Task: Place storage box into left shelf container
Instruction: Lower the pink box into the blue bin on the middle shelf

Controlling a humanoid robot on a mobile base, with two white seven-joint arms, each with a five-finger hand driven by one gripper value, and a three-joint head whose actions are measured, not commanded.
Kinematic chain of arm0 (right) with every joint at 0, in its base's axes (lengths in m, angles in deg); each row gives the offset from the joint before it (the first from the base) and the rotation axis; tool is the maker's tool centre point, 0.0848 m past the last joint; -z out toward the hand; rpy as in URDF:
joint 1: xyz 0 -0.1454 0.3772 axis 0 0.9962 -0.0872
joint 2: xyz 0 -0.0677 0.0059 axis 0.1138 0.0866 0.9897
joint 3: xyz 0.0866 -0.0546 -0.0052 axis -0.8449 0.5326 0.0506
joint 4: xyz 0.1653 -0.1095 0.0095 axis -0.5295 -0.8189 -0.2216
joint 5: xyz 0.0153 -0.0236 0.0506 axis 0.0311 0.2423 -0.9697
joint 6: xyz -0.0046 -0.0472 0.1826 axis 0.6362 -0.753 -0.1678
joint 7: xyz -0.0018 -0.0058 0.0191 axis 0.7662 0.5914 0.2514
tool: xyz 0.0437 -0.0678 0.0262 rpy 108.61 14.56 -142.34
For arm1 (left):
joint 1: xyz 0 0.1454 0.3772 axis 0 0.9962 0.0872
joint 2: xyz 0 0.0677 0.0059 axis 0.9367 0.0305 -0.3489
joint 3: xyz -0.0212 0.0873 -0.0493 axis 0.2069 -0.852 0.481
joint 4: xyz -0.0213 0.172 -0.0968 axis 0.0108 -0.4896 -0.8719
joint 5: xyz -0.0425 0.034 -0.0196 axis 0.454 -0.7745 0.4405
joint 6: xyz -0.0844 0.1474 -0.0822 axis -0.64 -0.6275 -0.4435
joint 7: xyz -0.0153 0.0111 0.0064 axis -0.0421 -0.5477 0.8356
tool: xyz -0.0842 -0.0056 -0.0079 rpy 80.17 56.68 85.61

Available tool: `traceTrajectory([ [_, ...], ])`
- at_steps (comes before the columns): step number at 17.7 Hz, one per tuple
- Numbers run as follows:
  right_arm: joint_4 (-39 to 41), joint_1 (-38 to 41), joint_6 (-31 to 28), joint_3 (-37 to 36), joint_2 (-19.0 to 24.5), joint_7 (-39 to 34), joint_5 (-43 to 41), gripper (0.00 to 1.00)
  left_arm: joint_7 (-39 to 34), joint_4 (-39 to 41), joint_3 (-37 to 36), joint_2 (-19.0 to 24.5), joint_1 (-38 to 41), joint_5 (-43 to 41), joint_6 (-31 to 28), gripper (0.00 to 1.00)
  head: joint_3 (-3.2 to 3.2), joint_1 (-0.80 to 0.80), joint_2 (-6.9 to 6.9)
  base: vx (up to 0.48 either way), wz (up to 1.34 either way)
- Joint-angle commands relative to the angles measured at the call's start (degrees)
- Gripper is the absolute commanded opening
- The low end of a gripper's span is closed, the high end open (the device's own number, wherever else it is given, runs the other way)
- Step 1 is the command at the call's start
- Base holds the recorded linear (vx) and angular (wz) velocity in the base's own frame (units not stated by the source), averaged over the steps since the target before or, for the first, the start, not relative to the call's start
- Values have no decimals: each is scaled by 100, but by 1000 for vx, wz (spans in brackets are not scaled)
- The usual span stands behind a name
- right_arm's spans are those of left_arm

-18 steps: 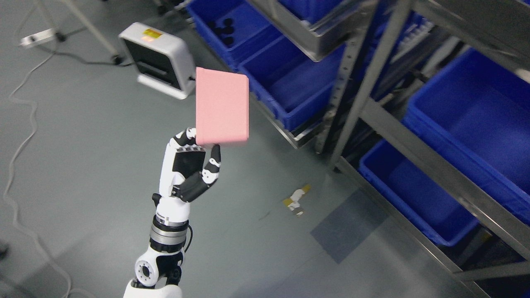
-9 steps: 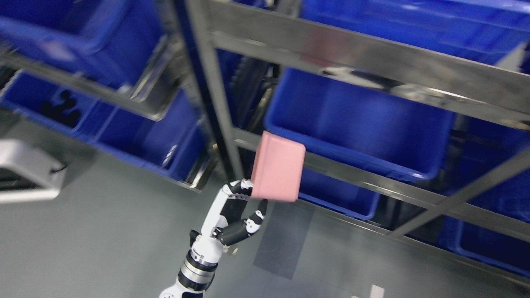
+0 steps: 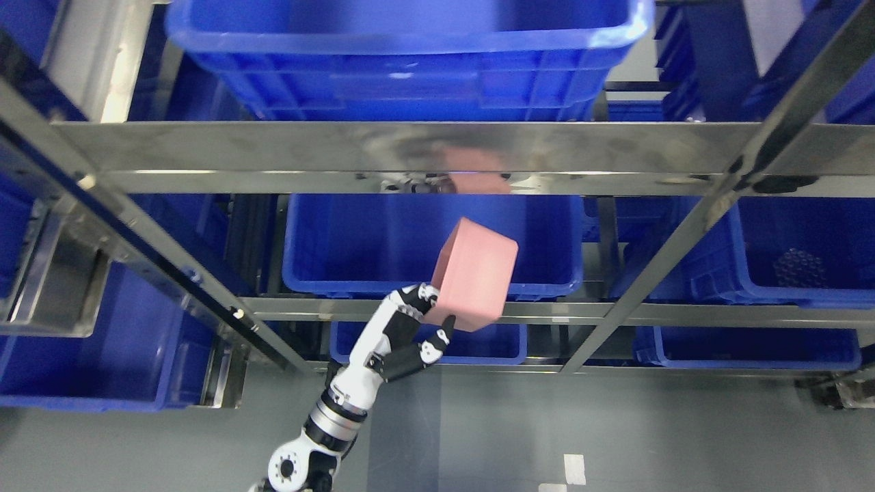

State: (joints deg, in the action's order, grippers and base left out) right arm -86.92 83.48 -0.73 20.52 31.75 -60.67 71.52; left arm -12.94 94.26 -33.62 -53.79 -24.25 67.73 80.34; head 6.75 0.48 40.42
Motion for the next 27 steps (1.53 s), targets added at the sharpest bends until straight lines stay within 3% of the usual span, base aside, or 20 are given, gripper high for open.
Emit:
traceTrajectory([
  [1, 100, -36, 3, -18, -100, 5, -9, 100, -44, -1616, 872, 101, -1029, -29, -489, 2, 0, 0, 0, 64, -308],
  [6, 100, -36, 3, -18, -100, -3, -9, 100, -88, -3171, 1013, 101, -2119, 6, -755, 11, 0, 0, 0, 52, -210],
  [8, 100, -36, 3, -18, -100, -3, -9, 100, -114, -3585, 952, 101, -2471, -46, -955, 37, 0, 0, 0, 18, -67],
  [10, 100, -36, 3, -18, -100, -3, -9, 100, -184, -3674, 768, 101, -2674, -82, -1429, 73, 0, 0, 0, 0, 0],
  [14, 100, -36, 3, -18, -100, 5, -9, 100, -168, -3587, 688, 101, -2719, -861, -1388, 99, 0, 0, -1, -4, 26],
  [18, 100, -36, 3, -18, -100, -3, -9, 100, 34, -2842, 679, 101, -2631, -1198, -773, 100, 0, 0, -1, 0, 0],
  [20, 100, -36, 3, -18, -100, -3, -9, 100, 114, -2350, 705, 101, -2229, -1198, -632, 100, 0, 0, -1, -2, 7],
  [23, 100, -36, 3, -18, -100, -3, -9, 100, 105, -842, 758, 101, -1237, -1198, -9, 100, 0, 0, -1, -1, 4],
  [27, 100, -36, 3, -18, -100, 5, -9, 100, -44, 752, 1083, 101, -207, -1076, 168, 100, 0, 0, -1, 0, 0],
])
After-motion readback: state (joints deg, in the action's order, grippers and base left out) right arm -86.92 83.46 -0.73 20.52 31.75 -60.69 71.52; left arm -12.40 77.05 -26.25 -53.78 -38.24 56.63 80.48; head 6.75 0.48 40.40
